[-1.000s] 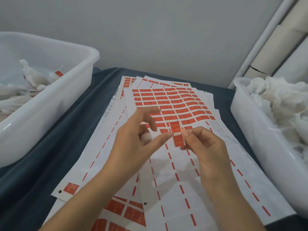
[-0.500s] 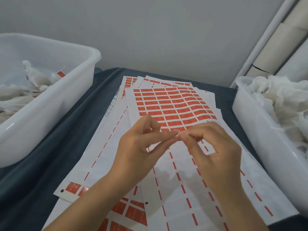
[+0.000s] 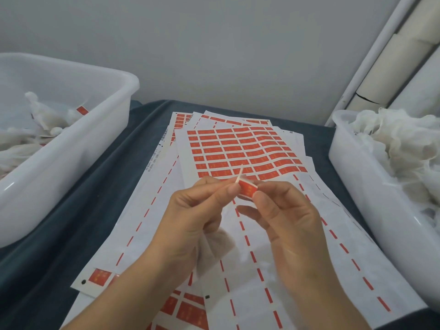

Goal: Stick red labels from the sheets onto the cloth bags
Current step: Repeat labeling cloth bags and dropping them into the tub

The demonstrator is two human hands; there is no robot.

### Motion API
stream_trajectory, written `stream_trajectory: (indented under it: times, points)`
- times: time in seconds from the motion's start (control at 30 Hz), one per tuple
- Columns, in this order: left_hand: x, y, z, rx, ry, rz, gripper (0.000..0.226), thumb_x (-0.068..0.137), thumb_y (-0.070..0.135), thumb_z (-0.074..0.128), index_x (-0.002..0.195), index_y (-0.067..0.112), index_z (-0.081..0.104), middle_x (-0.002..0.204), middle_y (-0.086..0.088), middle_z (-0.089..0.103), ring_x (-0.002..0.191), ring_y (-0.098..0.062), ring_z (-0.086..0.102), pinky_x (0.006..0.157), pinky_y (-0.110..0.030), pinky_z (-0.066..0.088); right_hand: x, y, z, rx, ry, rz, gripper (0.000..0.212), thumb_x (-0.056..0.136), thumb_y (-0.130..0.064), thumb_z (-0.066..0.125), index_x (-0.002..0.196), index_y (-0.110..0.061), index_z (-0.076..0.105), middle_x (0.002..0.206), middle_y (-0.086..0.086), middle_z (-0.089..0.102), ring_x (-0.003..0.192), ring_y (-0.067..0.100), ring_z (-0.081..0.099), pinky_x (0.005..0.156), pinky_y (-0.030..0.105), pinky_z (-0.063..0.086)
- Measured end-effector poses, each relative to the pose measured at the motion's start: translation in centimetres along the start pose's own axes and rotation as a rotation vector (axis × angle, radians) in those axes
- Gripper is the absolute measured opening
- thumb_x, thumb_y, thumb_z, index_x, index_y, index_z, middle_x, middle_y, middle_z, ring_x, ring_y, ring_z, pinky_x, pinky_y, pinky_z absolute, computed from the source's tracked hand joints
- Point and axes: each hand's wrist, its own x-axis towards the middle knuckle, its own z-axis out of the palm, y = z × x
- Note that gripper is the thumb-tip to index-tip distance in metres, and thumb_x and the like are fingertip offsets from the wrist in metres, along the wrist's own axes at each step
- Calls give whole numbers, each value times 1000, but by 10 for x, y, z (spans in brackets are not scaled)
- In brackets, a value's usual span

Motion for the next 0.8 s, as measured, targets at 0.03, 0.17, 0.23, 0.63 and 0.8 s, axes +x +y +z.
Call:
stream_trajectory:
  times: [0.03, 0.17, 0.23, 0.63, 0.8]
  points:
    - [0, 0, 0, 1, -10, 5, 21, 55, 39, 69, 68, 24, 77, 53, 9, 54, 43, -5, 37, 41, -15, 34, 0, 0, 0, 19, -2, -3, 29, 61, -37, 68, 85, -22, 68, 90, -6, 74, 87, 17, 70, 70, 22, 56]
    - [-1, 0, 0, -7, -25, 4, 24, 56, 39, 70, 74, 25, 78, 56, 8, 56, 44, -5, 39, 41, -16, 34, 0, -1, 0, 70, 0, 16, 18, 62, -34, 66, 77, -27, 73, 89, -6, 74, 86, 18, 71, 68, 21, 56]
    - [-1, 0, 0, -5, -35, 6, 24, 56, 39, 70, 75, 26, 78, 55, 8, 56, 44, -6, 39, 41, -16, 34, -1, 0, 0, 83, 0, 25, 18, 62, -33, 65, 77, -26, 73, 89, -5, 74, 86, 18, 71, 67, 21, 55]
    - [0, -3, -1, -29, -59, -8, 23, 57, 37, 69, 75, 25, 78, 53, 6, 55, 42, -5, 39, 42, -13, 35, -1, 0, 0, 97, -22, -7, 14, 65, -34, 63, 75, -37, 73, 85, -12, 73, 85, 14, 71, 68, 18, 54]
    - [2, -9, -2, -12, -30, 3, 21, 56, 38, 70, 70, 24, 77, 52, 6, 52, 42, -5, 39, 41, -13, 35, -2, 5, -3, 89, -31, -47, 12, 65, -29, 64, 74, -31, 72, 84, -8, 73, 83, 16, 71, 69, 19, 54]
